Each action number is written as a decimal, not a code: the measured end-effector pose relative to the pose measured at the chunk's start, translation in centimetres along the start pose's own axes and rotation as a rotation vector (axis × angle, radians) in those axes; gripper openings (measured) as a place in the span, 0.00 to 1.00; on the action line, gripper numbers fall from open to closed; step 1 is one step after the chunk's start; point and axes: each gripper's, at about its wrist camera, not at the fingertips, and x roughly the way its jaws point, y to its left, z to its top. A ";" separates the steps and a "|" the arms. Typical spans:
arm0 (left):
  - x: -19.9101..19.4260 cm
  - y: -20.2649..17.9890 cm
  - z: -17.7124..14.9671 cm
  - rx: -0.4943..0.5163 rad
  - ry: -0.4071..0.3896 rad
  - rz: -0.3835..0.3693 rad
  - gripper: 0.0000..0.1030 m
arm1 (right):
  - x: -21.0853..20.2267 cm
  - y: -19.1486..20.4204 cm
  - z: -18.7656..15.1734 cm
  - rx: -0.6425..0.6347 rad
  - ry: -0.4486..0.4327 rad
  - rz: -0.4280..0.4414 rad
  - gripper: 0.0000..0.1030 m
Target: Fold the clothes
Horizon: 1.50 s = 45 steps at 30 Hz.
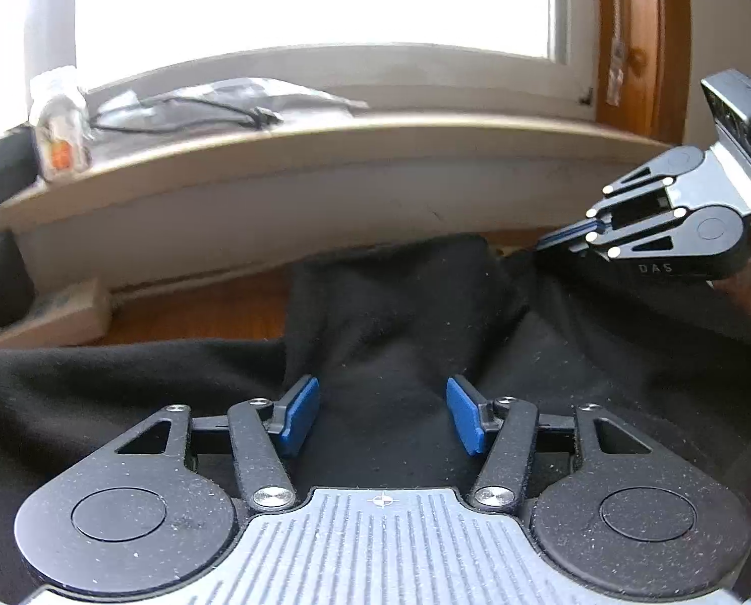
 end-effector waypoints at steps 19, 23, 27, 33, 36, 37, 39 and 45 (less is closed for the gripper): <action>-6.5 -15.6 -2.6 0.393 0.038 -0.274 0.38 | 0.9 0.0 -0.7 0.062 0.086 0.004 0.05; -6.2 -16.6 -3.6 0.435 0.054 -0.273 0.43 | 0.9 0.1 -0.6 0.054 0.077 -0.018 0.04; -5.7 -17.3 -4.0 0.452 0.056 -0.261 0.21 | 0.9 -0.3 -0.4 0.060 0.057 -0.050 0.01; -5.9 -16.8 -4.3 0.431 0.048 -0.268 0.06 | 0.7 -1.2 -0.6 0.070 0.072 0.012 0.02; -5.9 -16.7 -4.2 0.417 0.046 -0.270 0.08 | 0.0 -1.9 -0.8 0.096 0.045 0.061 0.13; -5.8 -16.7 -4.1 0.416 0.046 -0.271 0.11 | -0.1 -2.0 -0.9 0.100 0.041 0.076 0.17; -5.6 -16.8 -4.0 0.415 0.047 -0.273 0.13 | 0.2 -1.9 -1.0 0.097 0.047 0.102 0.35; -5.6 -16.9 -4.0 0.418 0.029 -0.284 0.04 | 1.3 -2.2 -1.0 0.146 0.060 0.160 0.11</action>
